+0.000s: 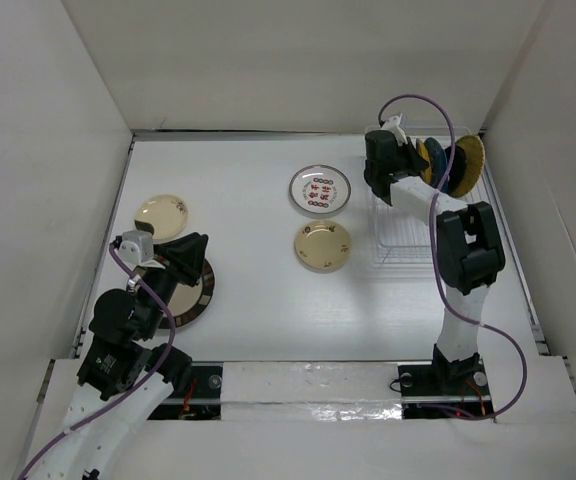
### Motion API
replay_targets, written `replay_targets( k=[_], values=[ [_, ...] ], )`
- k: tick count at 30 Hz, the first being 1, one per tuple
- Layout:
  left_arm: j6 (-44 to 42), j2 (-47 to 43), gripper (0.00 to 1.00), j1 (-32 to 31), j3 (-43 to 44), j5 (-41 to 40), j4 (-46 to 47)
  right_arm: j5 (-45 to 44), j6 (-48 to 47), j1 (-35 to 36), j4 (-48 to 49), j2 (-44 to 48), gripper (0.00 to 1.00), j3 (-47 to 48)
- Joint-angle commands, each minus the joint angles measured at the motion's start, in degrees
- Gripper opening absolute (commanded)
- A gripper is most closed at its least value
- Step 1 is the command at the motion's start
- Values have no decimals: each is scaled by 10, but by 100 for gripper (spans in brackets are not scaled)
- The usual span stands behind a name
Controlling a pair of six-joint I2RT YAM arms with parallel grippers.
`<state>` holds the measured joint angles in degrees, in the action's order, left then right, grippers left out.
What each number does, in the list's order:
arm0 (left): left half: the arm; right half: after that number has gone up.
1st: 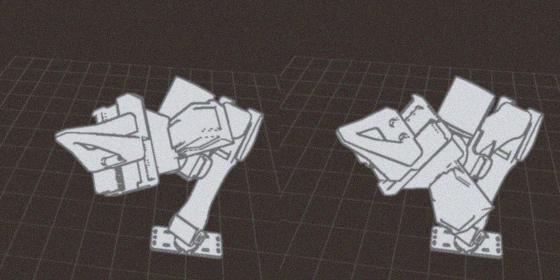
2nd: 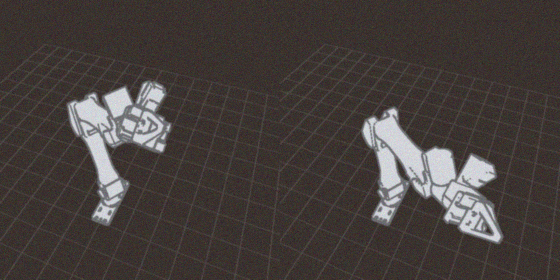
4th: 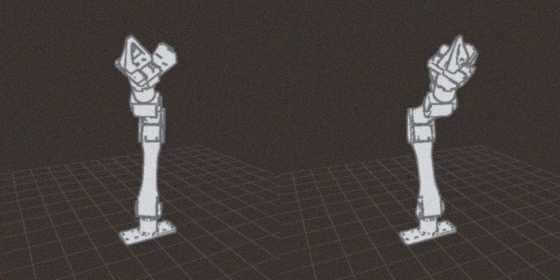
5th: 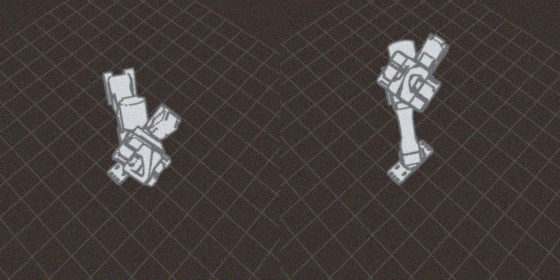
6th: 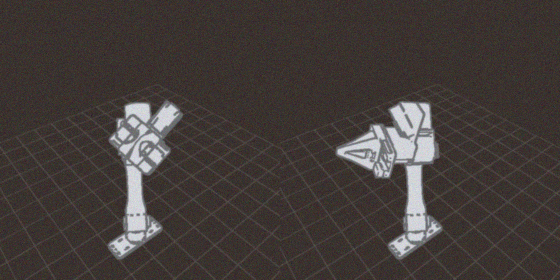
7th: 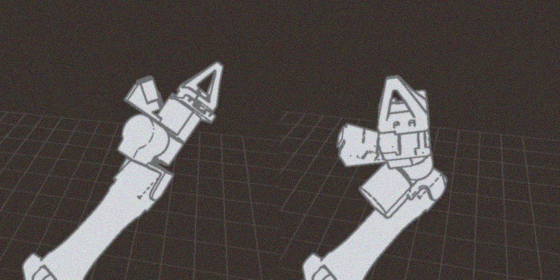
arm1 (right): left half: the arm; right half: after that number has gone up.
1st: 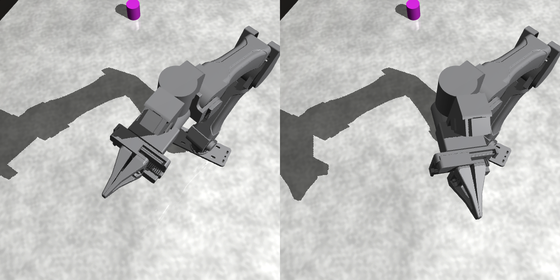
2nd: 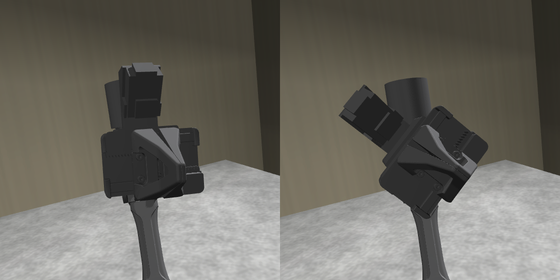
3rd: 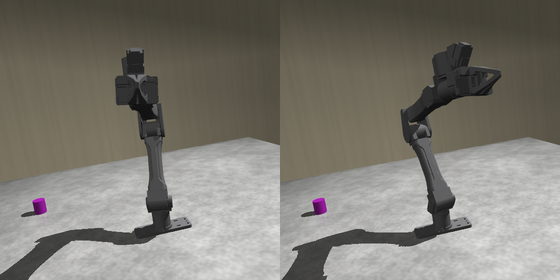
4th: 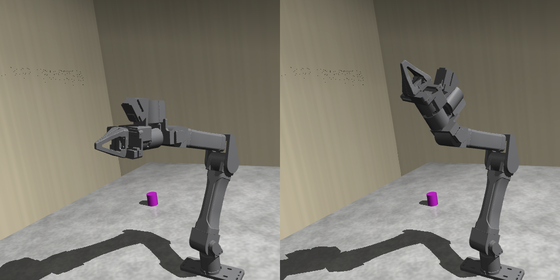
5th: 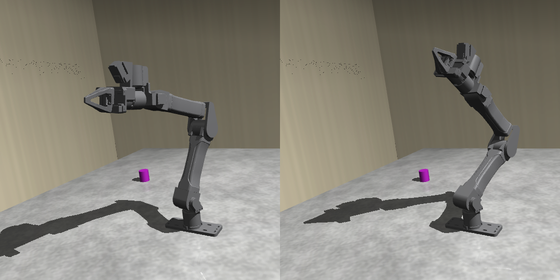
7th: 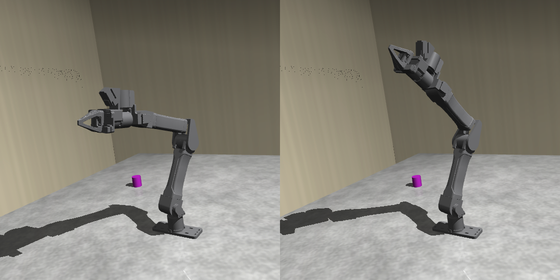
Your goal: Load the plates into the dish rack
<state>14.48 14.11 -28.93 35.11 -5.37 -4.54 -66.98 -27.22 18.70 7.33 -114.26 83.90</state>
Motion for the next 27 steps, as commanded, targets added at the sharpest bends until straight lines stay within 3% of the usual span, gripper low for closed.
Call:
replay_targets(
  k=[1, 2, 7, 9, 12, 14, 18, 20, 21, 27],
  values=[
    [4, 8, 21, -4, 3, 0, 19, 58, 164, -12, -105, 17, 0, 49],
    [4, 10, 21, -4, 3, 1, 20, 68, 184, -12, -133, 22, 0, 54],
    [5, 21, 21, -4, 3, 4, 21, 111, 242, -17, -171, 67, 43, 62],
    [5, 27, 21, -4, 2, 3, 21, 125, 255, -17, -188, 98, 51, 61],
    [5, 36, 22, -4, 2, 1, 21, 183, 305, -17, -207, 157, 52, 38],
    [5, 43, 22, -4, 2, 4, 21, 270, 341, -7, -192, 192, 47, 8],
    [5, 97, 16, -4, 6, 15, 16, 373, 385, 55, -145, 276, 0, -87],
    [9, 124, 9, -4, 13, 13, 11, 406, 411, 80, -121, 290, 0, -134],
    [13, 157, 0, -4, 16, 17, 6, 417, 421, 92, -111, 305, 0, -149],
    [34, 326, 0, -4, 57, 110, 9, 496, 480, 167, -1, 368, 0, -282]
  ],
)
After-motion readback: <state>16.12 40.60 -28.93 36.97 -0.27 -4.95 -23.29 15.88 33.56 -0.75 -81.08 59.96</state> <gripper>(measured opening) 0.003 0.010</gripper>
